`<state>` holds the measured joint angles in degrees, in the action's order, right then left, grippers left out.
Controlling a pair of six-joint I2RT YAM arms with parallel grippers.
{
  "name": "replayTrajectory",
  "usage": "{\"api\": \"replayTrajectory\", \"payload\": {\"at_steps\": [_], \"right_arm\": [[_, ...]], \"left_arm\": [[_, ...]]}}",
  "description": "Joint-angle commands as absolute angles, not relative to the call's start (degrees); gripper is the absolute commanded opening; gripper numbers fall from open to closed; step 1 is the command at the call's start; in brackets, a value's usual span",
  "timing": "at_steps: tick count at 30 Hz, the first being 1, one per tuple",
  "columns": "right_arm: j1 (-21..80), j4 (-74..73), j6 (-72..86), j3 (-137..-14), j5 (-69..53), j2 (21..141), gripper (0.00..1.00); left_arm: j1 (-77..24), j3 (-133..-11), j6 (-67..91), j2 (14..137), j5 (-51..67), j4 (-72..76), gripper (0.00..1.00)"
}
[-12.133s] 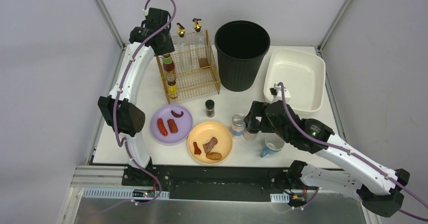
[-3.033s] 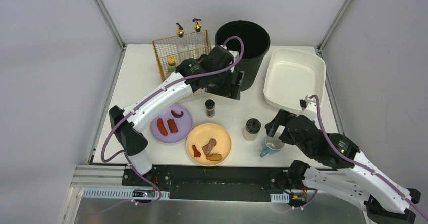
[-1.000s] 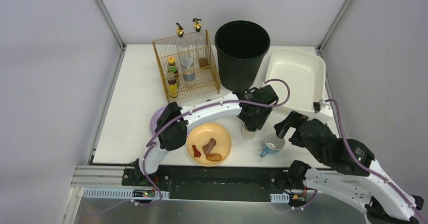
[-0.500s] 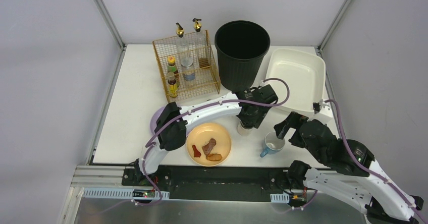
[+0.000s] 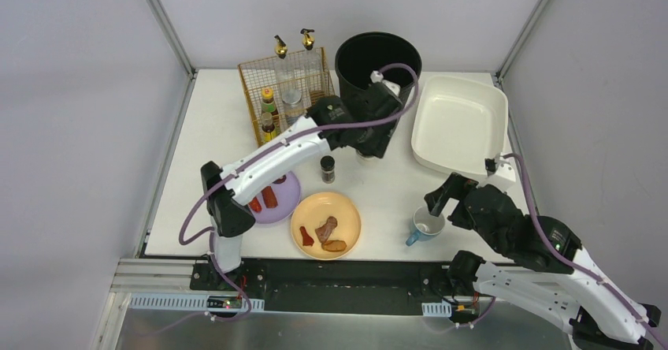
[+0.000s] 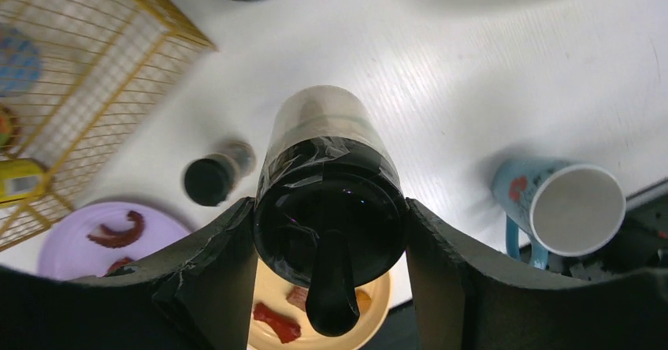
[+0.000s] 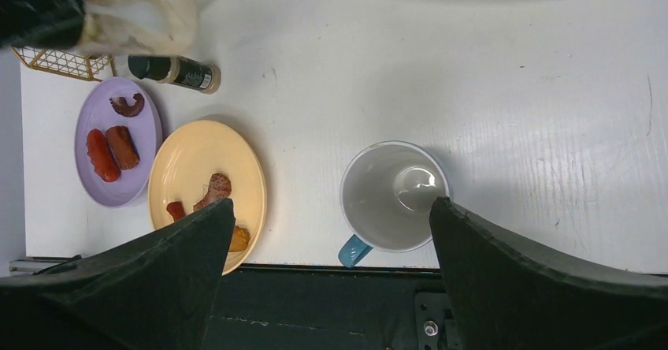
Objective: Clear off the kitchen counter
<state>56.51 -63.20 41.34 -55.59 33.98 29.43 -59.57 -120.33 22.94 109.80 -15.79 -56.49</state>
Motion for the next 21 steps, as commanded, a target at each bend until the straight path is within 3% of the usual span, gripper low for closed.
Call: {"api": "replayTrajectory", "payload": {"at_steps": [1, 21], "right_arm": [[56.8, -61.0, 40.4, -56.2, 33.5, 30.0, 0.99], [56.7, -56.0, 39.4, -52.1, 31.6, 30.3, 0.99]], "left_arm": [[-54.5, -123.4, 21.1, 105.0, -19.8, -57.1, 0.0], [-39.0, -134.9, 19.9, 109.3, -27.3, -55.8, 0.0]]}}
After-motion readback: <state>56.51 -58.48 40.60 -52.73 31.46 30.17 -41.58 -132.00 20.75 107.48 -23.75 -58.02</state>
